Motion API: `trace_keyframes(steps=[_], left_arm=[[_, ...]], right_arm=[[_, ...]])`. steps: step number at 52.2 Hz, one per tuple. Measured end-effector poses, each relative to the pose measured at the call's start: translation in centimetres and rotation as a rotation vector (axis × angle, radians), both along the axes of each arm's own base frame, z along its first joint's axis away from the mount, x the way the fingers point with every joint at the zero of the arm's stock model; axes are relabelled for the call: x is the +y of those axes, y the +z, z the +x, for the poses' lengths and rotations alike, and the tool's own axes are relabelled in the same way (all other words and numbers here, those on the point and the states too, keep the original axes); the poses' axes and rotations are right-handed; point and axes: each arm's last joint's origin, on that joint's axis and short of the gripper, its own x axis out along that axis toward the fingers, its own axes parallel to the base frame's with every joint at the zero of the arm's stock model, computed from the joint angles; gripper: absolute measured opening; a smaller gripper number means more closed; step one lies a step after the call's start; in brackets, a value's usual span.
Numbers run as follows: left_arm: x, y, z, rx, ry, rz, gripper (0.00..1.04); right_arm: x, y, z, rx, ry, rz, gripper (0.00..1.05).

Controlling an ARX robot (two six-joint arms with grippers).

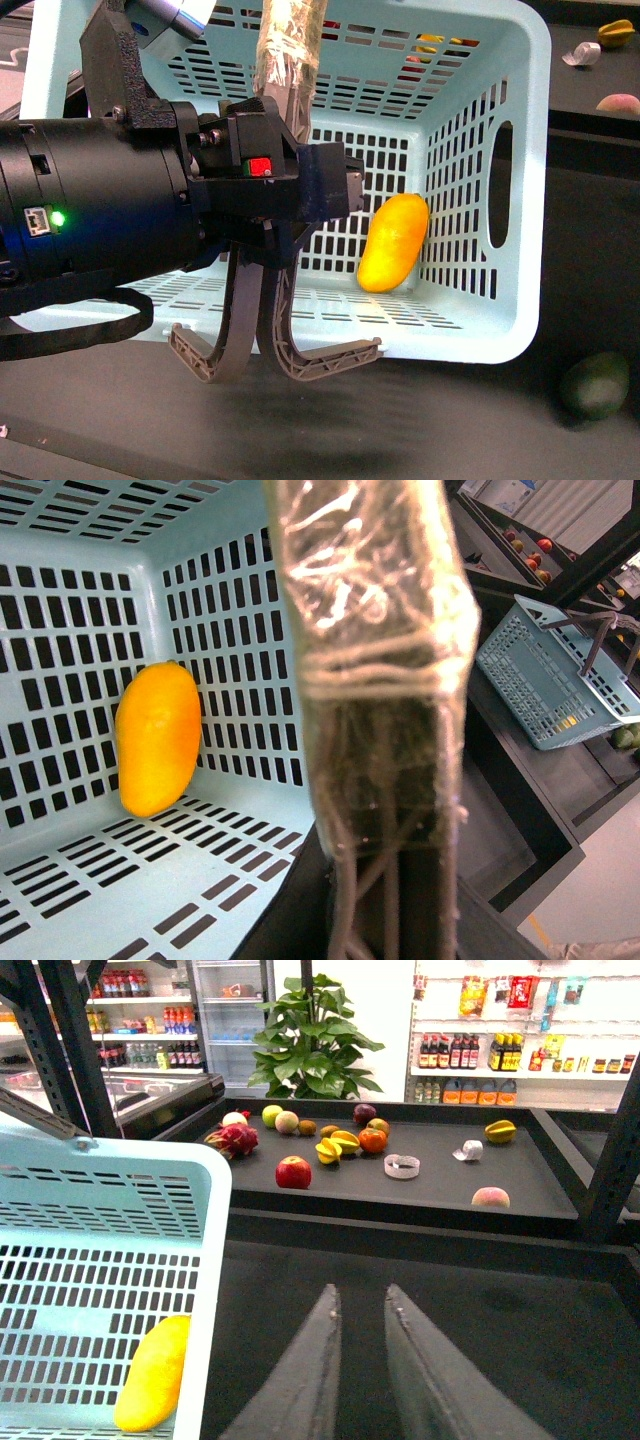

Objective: Pick mango with right arm and hold basket with left

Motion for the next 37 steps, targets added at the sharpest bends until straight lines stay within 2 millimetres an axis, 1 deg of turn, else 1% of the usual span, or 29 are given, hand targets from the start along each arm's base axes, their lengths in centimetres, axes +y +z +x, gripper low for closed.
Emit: trace_keyframes(steps=[1,3,5,32,37], left_arm=[[0.0,0.0,0.0,-0.001,0.000,0.000,0.09],[0.0,0.0,0.0,-0.001,-0.001,0.001,0.09],[0.0,0.0,0.0,-0.001,-0.001,0.001,0.09],[0.0,0.0,0.0,-0.001,-0.001,0.000,0.09],[0.0,0.0,0.0,0.000,-0.001,0.000,0.09]], right_arm=[[0.0,0.0,0.0,0.000,0.000,0.000,0.11],[0.0,0.0,-0.1,-0.001,0.000,-0.001,0.04],[0.0,0.0,-0.2,-0.001,0.000,-0.005,0.01],[0.0,0.0,-1.2,-0.001,0.000,-0.004,0.02],[0.0,-0.5,-1.9,0.034,0.001,-0.005,0.02]])
